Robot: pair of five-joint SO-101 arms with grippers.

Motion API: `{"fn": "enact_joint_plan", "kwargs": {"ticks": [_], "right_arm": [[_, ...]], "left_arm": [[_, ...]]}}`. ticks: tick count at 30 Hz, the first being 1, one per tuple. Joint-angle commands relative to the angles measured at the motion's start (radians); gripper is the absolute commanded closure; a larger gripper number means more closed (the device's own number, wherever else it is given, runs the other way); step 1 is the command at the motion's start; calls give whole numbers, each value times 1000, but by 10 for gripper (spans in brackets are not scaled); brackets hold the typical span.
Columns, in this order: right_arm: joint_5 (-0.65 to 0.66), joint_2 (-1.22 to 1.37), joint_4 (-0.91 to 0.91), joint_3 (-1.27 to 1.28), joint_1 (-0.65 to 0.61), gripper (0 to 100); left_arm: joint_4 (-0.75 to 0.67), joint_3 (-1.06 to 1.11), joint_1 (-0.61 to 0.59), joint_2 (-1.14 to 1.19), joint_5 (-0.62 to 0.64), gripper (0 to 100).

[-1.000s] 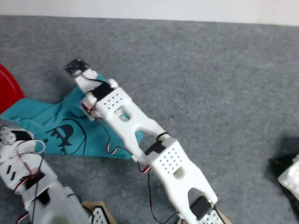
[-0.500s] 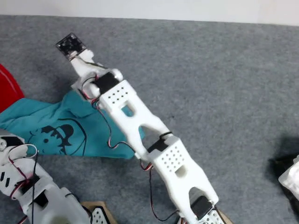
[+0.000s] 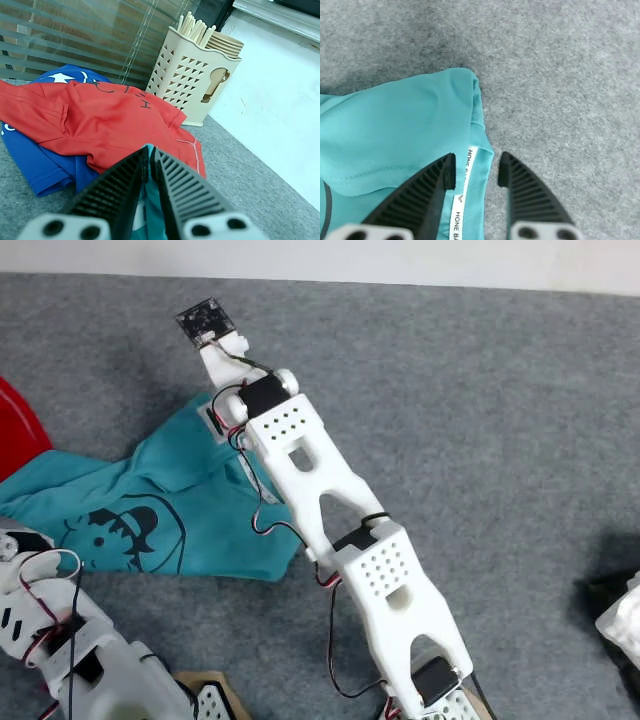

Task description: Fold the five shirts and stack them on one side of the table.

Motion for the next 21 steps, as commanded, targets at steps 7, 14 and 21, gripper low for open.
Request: {"fn": "enact_joint_plan", "kwargs": {"ticks": [7, 14, 21], "right_arm": [[-9, 82, 10, -2, 18, 828], [-14, 87, 27, -1, 13, 829], [-15, 87, 51, 4, -18, 890]], "left_arm": [[-21, 15, -15, -10, -6, 993], [-21, 15, -8, -10, -5, 993], [-11, 15, -12, -8, -5, 993]]}}
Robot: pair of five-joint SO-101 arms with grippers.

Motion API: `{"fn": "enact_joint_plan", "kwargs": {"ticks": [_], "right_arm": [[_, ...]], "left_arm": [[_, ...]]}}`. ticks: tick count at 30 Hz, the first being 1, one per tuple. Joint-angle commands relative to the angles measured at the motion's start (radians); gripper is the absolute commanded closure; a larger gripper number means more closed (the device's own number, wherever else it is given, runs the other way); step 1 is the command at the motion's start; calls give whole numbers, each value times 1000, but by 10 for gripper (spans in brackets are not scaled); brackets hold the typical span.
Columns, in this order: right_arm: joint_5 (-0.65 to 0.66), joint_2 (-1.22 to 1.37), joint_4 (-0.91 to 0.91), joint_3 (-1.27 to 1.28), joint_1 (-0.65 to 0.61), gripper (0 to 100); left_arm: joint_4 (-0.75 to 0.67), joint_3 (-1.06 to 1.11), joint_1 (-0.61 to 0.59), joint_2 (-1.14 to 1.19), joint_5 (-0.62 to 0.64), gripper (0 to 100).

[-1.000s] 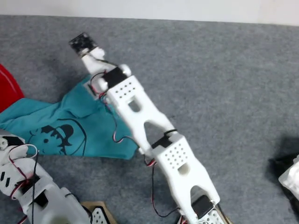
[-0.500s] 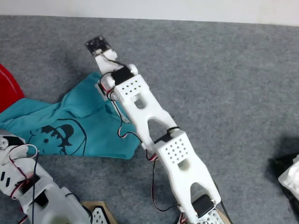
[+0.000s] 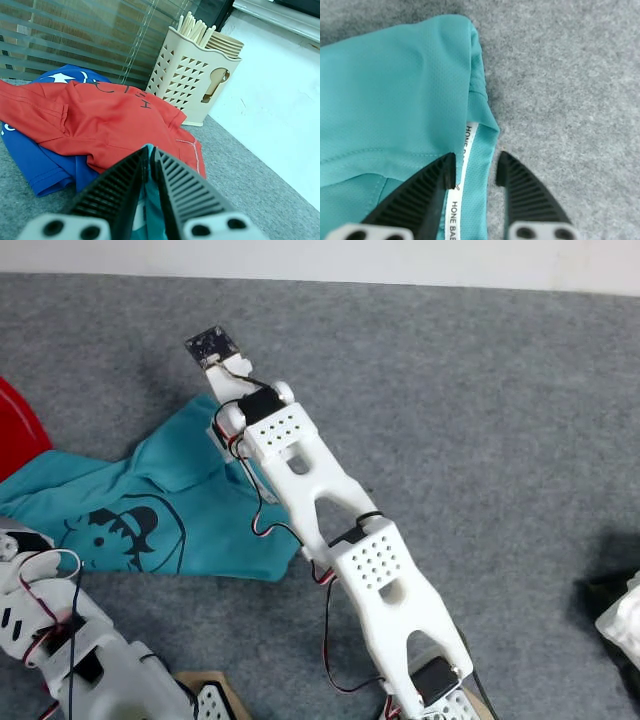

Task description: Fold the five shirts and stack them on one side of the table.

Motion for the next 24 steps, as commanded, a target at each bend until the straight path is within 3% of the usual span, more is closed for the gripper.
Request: {"fn": "enact_joint_plan", "kwargs": {"ticks": [1, 17, 24], "right_arm": [[-12, -21, 30, -7, -24, 890], [-87, -19, 42, -2, -64, 889], [-84, 44, 73, -13, -104, 839]], "left_arm": [[3, 15, -10, -8, -5, 993], [41, 15, -7, -8, -5, 993], [41, 15, -7, -8, -5, 993]]}}
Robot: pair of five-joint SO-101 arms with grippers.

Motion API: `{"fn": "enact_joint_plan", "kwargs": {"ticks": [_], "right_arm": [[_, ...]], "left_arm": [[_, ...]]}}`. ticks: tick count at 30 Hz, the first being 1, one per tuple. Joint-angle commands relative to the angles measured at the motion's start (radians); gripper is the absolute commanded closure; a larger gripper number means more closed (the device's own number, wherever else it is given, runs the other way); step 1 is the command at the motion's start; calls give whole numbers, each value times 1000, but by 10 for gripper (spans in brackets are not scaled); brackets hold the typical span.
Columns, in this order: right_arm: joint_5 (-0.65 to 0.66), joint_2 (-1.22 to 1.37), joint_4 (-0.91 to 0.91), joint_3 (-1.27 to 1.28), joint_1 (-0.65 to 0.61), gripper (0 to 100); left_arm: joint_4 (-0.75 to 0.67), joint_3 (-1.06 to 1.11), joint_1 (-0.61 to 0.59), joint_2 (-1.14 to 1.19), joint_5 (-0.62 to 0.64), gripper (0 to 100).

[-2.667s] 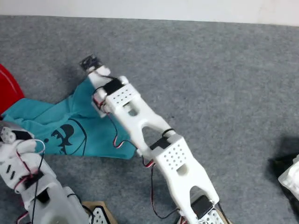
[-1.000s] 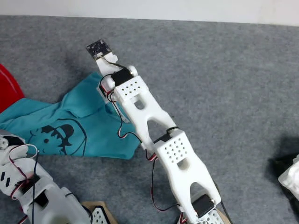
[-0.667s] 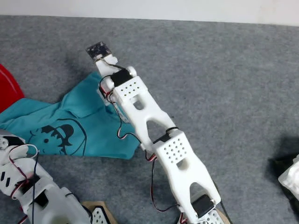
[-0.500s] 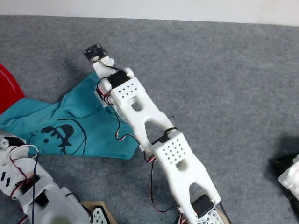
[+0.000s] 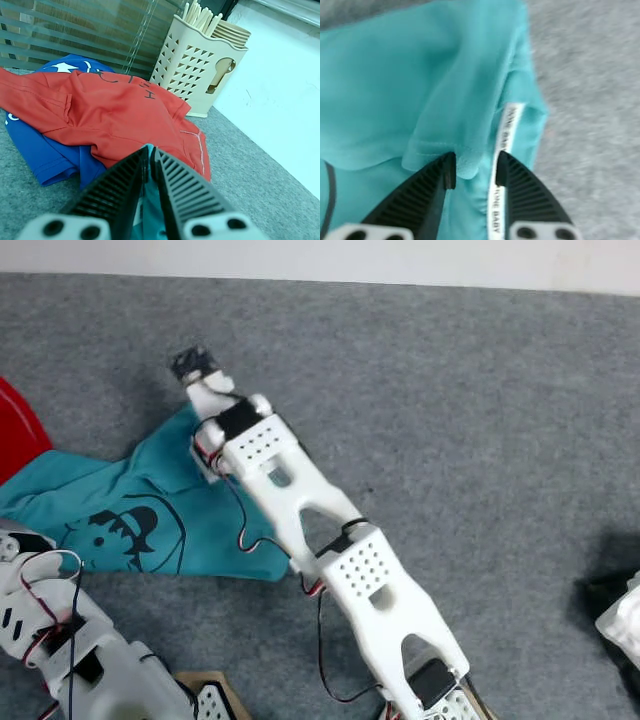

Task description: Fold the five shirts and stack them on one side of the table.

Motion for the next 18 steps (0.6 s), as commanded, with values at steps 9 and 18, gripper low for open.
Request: {"fn": "enact_joint_plan", "kwargs": {"ticks": [9, 18], "right_arm": [[-3, 2, 4, -16, -15, 944], [-9, 10, 12, -79, 35, 955]], "left_arm": [[2, 15, -5, -8, -5, 993], [2, 15, -5, -8, -5, 993]]}}
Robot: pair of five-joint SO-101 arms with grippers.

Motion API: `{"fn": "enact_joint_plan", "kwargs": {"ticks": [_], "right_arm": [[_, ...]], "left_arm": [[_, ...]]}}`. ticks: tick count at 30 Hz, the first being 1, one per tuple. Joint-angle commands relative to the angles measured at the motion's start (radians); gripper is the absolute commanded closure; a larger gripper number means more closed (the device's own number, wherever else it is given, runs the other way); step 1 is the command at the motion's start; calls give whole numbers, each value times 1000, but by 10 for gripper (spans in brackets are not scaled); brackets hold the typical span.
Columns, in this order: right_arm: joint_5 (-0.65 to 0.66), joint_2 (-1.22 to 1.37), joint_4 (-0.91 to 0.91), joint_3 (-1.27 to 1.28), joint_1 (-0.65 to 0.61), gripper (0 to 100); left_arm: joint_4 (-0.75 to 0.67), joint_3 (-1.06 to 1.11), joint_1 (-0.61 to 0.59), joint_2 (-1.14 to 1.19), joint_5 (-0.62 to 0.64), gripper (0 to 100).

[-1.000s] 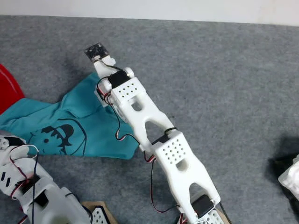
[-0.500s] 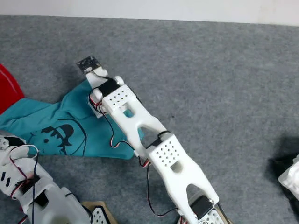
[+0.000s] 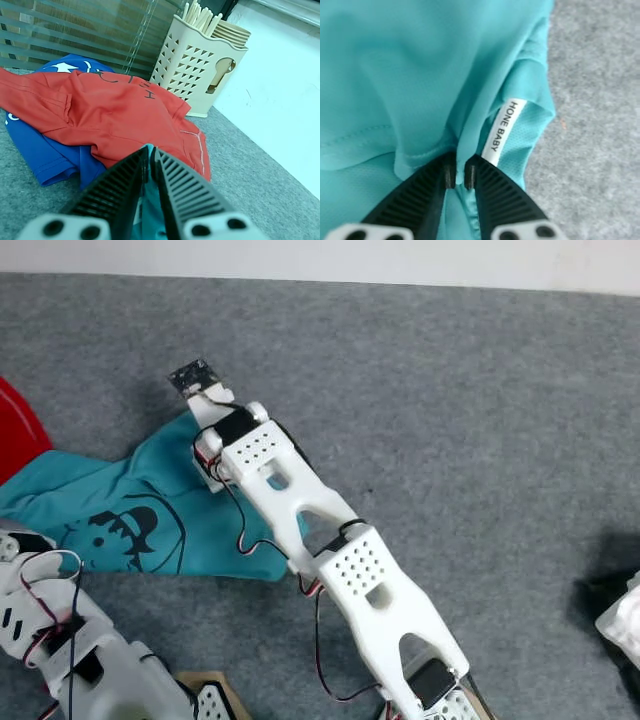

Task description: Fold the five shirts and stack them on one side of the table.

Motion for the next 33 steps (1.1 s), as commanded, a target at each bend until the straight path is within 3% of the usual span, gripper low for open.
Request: {"fn": "enact_joint_plan", "kwargs": {"ticks": [1, 17, 24, 30, 33], "right_arm": [[-11, -15, 5, -74, 36, 955], [-11, -22, -27, -90, 122, 993], [-12, -21, 67, -262, 176, 991], [-11, -22, 245, -639, 242, 991], [-2, -56, 317, -774, 269, 991]], "left_arm": [[2, 15, -4, -8, -5, 993], [75, 16, 50, -15, -6, 993], [87, -21, 117, -16, -5, 994], [374, -288, 257, -13, 0, 994], [463, -432, 289, -13, 91, 994]]}}
